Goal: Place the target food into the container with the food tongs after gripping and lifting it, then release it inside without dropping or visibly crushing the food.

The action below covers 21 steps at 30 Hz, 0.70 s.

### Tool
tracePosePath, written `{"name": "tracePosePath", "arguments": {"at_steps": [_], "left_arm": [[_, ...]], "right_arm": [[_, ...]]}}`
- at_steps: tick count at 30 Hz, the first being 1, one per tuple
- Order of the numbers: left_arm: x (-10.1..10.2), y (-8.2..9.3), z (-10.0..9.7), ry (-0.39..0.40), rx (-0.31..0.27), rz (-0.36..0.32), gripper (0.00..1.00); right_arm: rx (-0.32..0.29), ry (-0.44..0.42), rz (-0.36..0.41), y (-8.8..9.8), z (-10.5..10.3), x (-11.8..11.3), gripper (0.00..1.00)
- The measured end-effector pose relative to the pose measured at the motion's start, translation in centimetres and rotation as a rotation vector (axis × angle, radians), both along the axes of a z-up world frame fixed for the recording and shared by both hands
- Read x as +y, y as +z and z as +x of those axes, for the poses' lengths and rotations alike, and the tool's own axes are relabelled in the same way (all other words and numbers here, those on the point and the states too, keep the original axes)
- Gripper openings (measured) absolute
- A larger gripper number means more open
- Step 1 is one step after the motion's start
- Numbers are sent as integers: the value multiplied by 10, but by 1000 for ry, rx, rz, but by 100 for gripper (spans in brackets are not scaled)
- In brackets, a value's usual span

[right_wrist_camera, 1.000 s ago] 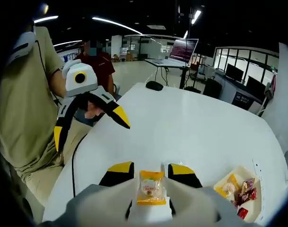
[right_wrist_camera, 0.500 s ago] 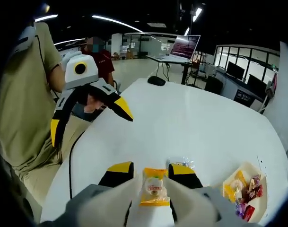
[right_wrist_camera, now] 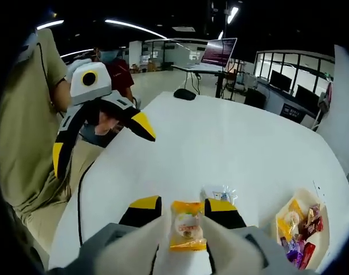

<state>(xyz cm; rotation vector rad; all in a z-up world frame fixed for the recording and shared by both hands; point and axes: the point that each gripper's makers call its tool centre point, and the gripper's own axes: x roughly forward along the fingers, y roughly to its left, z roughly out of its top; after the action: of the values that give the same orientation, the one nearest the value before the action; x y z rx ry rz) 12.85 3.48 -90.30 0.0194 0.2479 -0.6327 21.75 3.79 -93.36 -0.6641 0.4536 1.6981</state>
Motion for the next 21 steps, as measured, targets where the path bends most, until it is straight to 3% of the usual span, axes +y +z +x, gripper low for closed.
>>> {"name": "tracePosePath", "arguments": {"at_steps": [9,21], "left_arm": [[2,0,0,3,-1,0,89],[3,2,1,3,-4,1,89]], "right_arm": [[11,-39,-18,-7,2,3,26],[-31,-36,-39,-13,5,2,27]]}}
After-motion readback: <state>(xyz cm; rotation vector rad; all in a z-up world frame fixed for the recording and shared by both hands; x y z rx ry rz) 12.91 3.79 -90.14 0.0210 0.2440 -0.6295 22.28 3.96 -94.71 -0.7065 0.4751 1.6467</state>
